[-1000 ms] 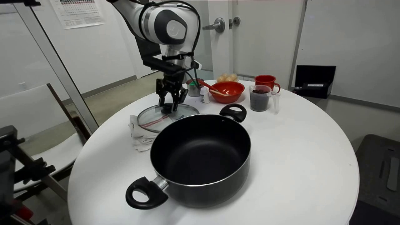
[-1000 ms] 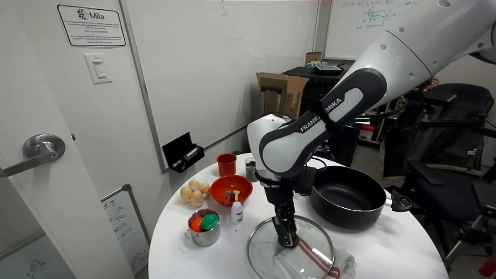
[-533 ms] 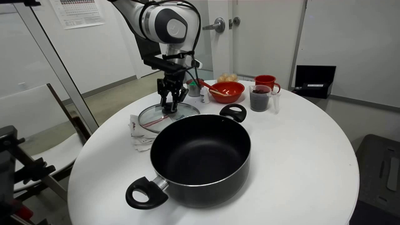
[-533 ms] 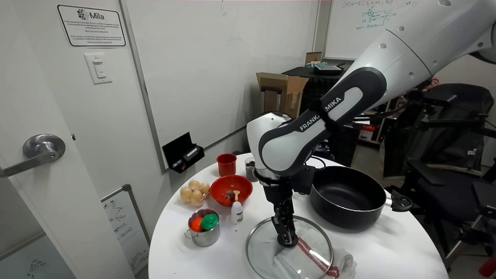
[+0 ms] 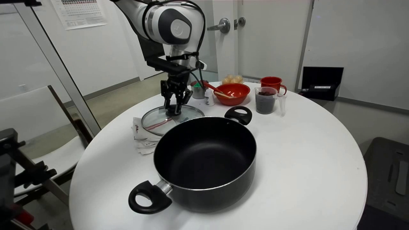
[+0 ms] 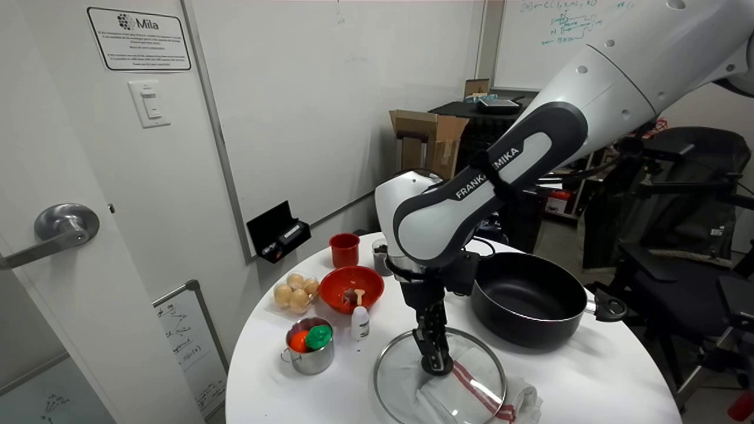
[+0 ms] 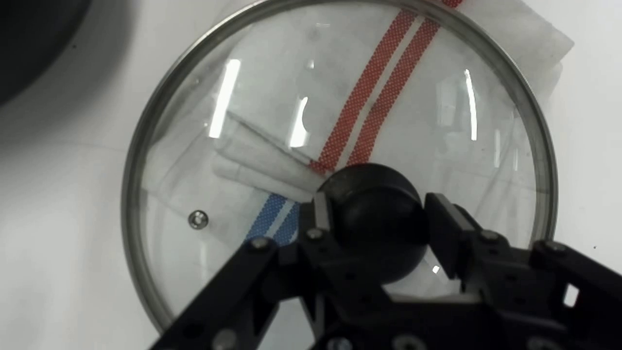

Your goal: Put the lid on the pot

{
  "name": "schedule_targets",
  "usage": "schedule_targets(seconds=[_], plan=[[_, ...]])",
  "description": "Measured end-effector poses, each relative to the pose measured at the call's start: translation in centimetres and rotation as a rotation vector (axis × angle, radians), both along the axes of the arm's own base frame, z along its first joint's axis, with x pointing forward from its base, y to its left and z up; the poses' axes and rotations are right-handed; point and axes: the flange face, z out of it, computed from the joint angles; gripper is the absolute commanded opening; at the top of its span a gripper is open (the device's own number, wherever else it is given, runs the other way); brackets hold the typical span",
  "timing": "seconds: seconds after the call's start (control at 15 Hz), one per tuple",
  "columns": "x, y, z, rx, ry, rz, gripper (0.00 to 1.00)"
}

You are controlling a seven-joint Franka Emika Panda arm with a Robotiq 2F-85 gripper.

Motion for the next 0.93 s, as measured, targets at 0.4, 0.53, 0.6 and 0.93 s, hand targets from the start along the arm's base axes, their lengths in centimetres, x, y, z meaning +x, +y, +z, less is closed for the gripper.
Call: schedule_targets(seconds=[0.4, 0.53, 0.6, 0.93], plan=[[0.0, 0.0, 0.0, 0.0, 0.0, 0.0, 0.25], [-0.01, 0.0, -0.01, 0.0, 0.001, 0.0, 0.25], [-0.02, 0.0, -0.02, 0.0, 0.001, 0.0, 0.25], [-0.27, 0.2, 0.04, -0.003, -0.012, 0.006, 0.25]])
